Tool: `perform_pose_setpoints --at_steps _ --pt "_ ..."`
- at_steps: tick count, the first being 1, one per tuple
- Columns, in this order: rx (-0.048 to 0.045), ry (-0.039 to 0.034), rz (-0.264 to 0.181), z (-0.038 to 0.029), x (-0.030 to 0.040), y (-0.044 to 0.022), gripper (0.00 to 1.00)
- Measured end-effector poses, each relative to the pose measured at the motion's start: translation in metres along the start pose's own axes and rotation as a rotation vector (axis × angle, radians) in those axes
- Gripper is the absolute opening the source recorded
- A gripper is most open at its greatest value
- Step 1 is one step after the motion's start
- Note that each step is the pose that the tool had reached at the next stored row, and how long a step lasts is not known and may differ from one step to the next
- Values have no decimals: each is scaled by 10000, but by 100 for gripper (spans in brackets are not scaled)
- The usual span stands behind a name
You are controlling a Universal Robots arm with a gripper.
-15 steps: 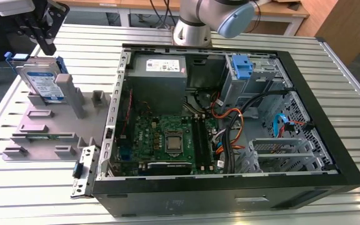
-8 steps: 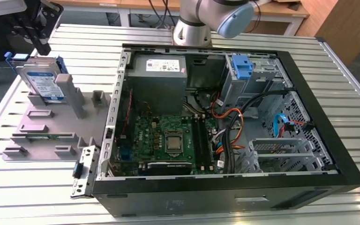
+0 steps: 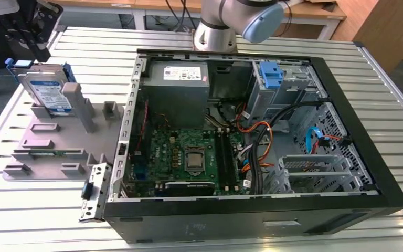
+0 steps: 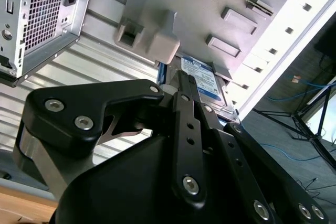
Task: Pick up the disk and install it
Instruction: 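Reach for the disk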
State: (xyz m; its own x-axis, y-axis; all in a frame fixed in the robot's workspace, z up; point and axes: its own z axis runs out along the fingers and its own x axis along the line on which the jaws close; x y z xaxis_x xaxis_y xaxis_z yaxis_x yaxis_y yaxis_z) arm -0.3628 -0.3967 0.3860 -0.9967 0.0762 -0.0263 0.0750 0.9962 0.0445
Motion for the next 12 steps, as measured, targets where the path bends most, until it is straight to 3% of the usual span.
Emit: perform_pose_setpoints --at_steps 10,12 --pt "-1 0 0 1 157 -12 11" --pt "-3 0 -1 2 157 -12 11"
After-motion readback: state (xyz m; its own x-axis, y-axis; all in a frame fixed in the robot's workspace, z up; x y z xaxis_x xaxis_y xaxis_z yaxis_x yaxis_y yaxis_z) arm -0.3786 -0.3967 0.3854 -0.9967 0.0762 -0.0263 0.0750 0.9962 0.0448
